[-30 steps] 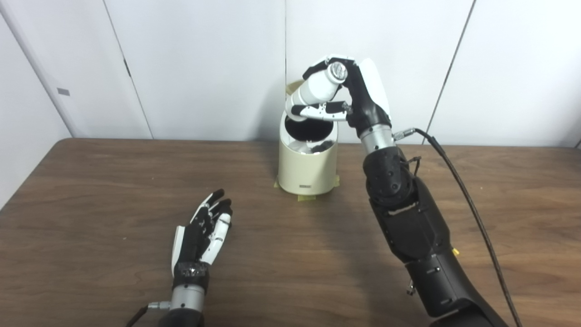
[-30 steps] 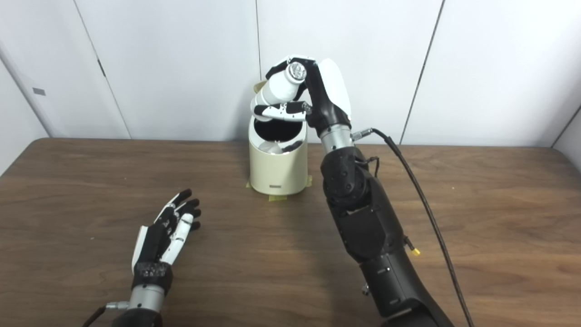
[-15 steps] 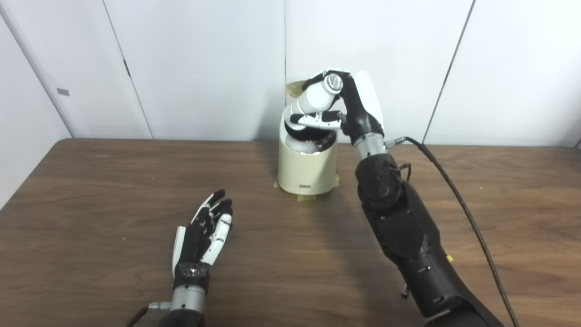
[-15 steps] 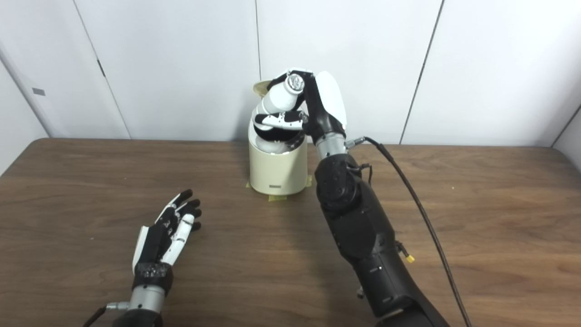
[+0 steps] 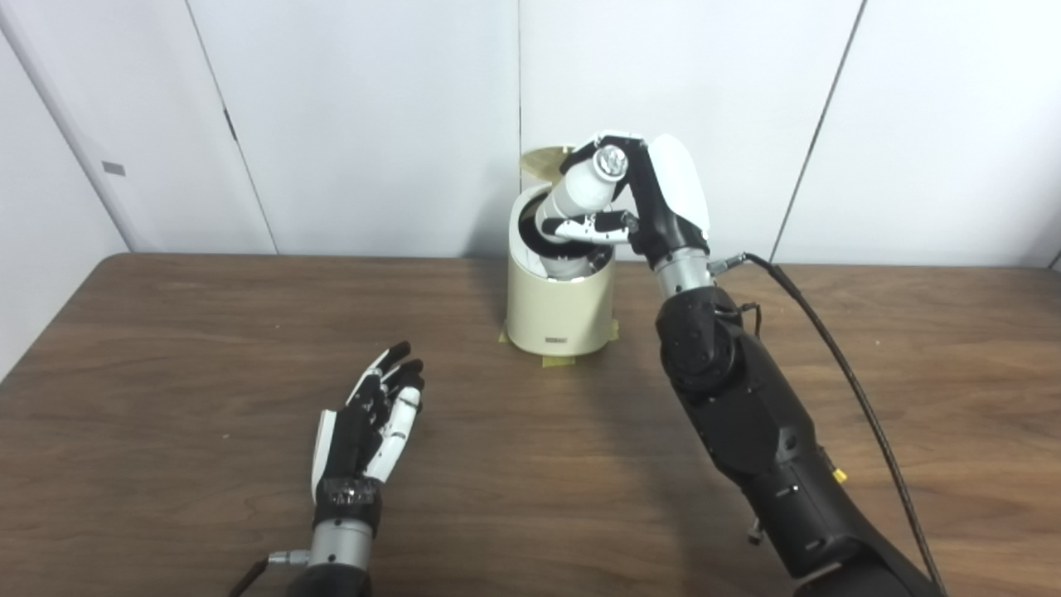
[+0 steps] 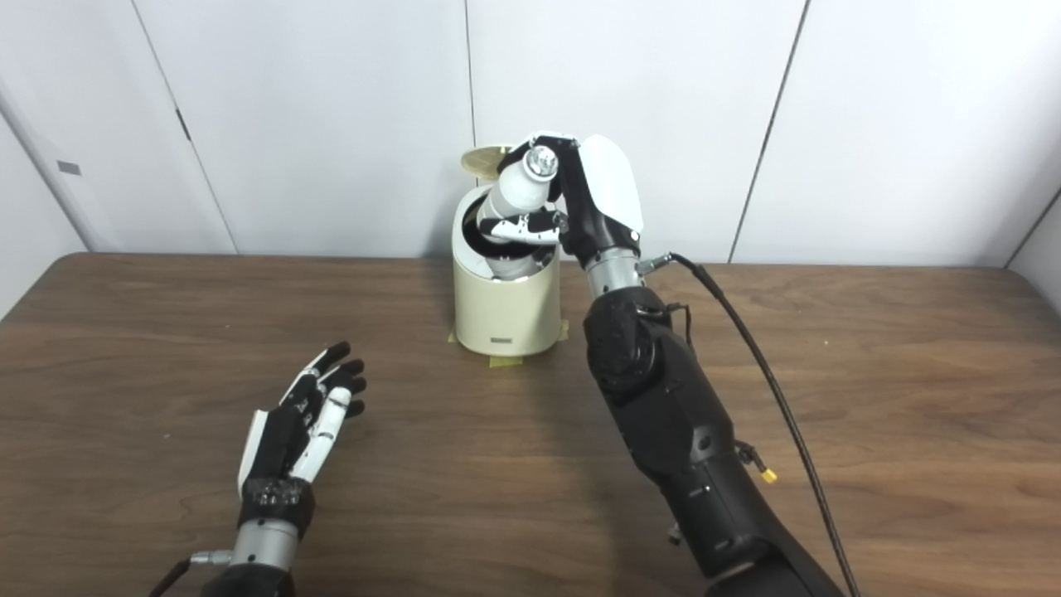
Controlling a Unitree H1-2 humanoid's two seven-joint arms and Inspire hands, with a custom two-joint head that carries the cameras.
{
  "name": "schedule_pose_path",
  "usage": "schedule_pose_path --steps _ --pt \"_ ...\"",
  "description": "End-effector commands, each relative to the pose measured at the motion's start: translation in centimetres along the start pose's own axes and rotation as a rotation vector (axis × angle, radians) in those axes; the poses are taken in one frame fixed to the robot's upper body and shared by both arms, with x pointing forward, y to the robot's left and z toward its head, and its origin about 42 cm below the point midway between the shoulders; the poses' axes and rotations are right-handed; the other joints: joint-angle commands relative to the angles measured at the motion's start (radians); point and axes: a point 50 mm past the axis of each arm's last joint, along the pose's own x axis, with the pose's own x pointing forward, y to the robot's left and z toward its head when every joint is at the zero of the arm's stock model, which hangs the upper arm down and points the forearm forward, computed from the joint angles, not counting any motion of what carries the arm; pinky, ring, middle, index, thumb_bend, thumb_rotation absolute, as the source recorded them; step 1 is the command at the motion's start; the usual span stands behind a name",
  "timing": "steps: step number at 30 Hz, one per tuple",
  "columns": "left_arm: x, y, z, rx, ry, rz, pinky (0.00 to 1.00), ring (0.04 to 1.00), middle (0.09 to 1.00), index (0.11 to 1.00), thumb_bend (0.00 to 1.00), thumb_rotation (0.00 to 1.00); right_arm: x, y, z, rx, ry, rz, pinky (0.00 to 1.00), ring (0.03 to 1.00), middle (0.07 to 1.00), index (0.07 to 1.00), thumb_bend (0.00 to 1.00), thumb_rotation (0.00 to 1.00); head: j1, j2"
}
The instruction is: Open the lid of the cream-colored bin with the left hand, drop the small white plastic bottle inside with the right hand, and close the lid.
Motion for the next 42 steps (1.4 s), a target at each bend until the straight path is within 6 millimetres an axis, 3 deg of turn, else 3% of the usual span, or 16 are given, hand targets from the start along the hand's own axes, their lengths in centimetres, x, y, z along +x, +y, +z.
schedule_pose_path --steps 1,16,42 --pt "0.2 -0.2 1.5 -0.001 -0.062 0.001 0.78 0.817 0.829 0.894 0.4 0.61 1.5 -1.5 1.9 -0.01 -0.111 -0.067 0.37 0.402 0.501 0.503 0.52 0.0 0.001 0.001" --pt "0.1 -0.2 1.7 -0.012 -0.063 -0.002 0.78 0.825 0.829 0.894 0.4 0.61 0.8 -1.3 1.4 -0.071 -0.192 -0.066 0.35 0.398 0.503 0.507 0.52 0.0 0.002 0.014" --pt "0.0 -0.4 1.8 -0.015 -0.071 -0.002 0.77 0.816 0.826 0.891 0.41 0.62 1.3 0.5 0.9 -0.102 -0.162 -0.082 0.35 0.406 0.506 0.501 0.52 0.0 0.001 0.014"
